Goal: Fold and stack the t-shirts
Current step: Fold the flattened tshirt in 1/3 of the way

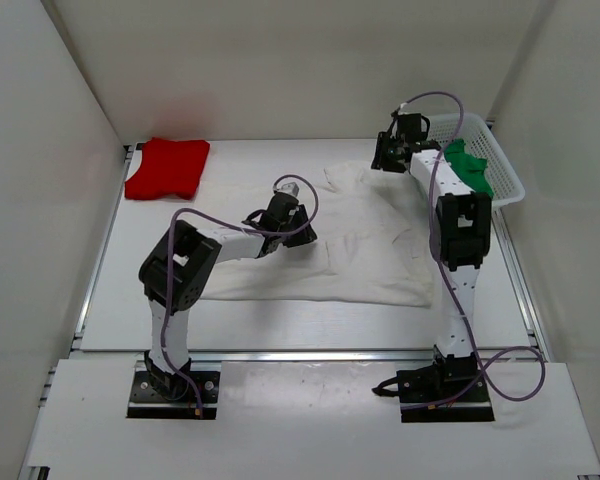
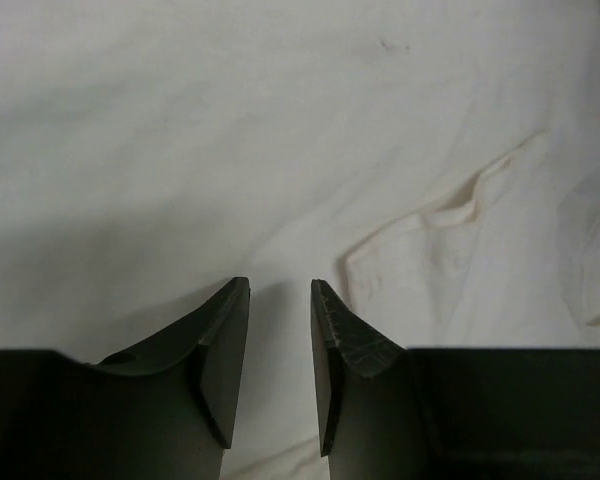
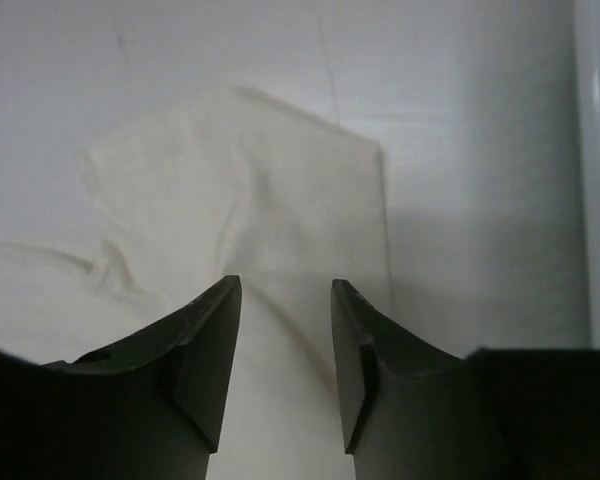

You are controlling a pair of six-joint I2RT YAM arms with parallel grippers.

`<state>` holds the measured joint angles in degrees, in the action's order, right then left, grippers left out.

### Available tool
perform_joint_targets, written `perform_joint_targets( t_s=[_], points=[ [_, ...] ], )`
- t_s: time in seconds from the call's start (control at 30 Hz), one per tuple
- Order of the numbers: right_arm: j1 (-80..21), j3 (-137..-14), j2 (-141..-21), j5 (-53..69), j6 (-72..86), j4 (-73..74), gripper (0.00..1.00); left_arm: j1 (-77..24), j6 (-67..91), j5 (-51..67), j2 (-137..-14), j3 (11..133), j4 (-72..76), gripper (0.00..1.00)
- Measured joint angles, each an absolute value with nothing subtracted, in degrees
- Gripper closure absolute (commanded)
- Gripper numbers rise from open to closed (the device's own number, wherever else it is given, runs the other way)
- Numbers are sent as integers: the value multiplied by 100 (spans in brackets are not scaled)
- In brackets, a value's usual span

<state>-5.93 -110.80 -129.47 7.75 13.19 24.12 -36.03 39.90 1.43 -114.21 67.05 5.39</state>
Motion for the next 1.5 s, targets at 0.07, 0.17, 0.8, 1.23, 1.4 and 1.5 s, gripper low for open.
perform_joint_targets(
  t_s=[0.07,0.17,0.8,1.23,1.4,1.5],
  points=[
    [-593,-11992,-13533,622,1243,2589,53,-3653,4073,150,-11109,6392,611,57],
    [-593,-13614,-14518,456,1131,2902,48,-3778,4189,261,-10759,6064,770,58],
    [-589,-13856,-15165,869,1249,3260,98,-3586,4397,705,-9935,5249,954,60],
    [-1155,-13209,-13917,362,895,4101,94,-3304,4401,893,-9306,4818,1055,59],
    [-1815,-10628,-12197,-32,998,3498,46,-3105,4401,967,-9164,4626,1074,58],
    [-1809,-10141,-12001,281,1081,3463,43,-3041,4405,1017,-9011,4477,1076,58]
  ],
)
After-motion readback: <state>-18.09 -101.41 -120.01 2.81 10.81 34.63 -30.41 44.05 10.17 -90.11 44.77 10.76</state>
